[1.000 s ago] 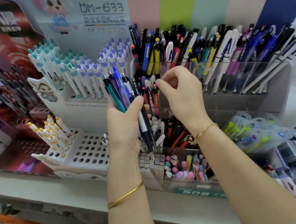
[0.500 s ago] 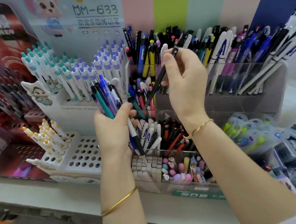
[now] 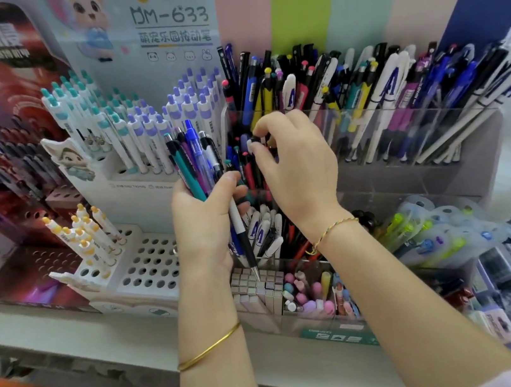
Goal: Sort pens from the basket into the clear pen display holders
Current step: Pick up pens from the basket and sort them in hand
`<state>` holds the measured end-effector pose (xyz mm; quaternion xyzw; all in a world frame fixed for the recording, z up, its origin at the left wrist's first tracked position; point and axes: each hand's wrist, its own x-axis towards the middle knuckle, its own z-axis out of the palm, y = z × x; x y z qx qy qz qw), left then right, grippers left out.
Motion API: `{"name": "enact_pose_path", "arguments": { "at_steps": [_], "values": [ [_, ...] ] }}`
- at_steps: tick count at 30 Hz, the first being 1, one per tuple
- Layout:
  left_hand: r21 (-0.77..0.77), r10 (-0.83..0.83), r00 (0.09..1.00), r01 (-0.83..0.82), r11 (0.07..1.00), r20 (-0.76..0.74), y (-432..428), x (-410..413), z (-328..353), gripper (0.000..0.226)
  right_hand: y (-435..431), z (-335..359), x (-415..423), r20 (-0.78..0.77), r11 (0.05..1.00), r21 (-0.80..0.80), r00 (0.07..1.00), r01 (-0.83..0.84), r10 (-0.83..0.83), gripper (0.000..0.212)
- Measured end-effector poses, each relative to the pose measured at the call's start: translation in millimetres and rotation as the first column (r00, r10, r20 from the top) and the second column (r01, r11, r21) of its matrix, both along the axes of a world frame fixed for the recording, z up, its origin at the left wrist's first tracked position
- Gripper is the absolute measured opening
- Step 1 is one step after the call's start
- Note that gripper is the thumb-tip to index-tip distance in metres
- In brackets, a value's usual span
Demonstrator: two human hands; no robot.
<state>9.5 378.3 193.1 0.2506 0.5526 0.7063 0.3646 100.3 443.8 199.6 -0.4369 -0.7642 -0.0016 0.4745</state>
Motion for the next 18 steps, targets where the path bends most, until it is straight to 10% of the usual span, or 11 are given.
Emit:
{"name": "enact_pose_path", "arguments": {
  "at_steps": [5,13,18],
  "values": [
    [0.02,-0.082,0.997,0.082,0.996,0.013,-1.5,1.7,1.6,0.021,5.2,-0.6,5.6,0.063,0.994,-0.109,0.998,0.01,-0.003,0.013],
    [0.056,-0.252,0.968,0.252,0.966,-0.005,-1.9,14.3,7.9,0.027,-8.7,26.4,26.8,-0.454,0.739,-0.508,0.867,-0.443,0.207,0.002],
    [0.01,-0.169,0.985,0.17,0.985,-0.037,3.9,23.4,6.4,0.032,-7.8,25.8,40.9,-0.612,0.82,-0.365,0.777,-0.442,0.146,0.012]
  ]
}}
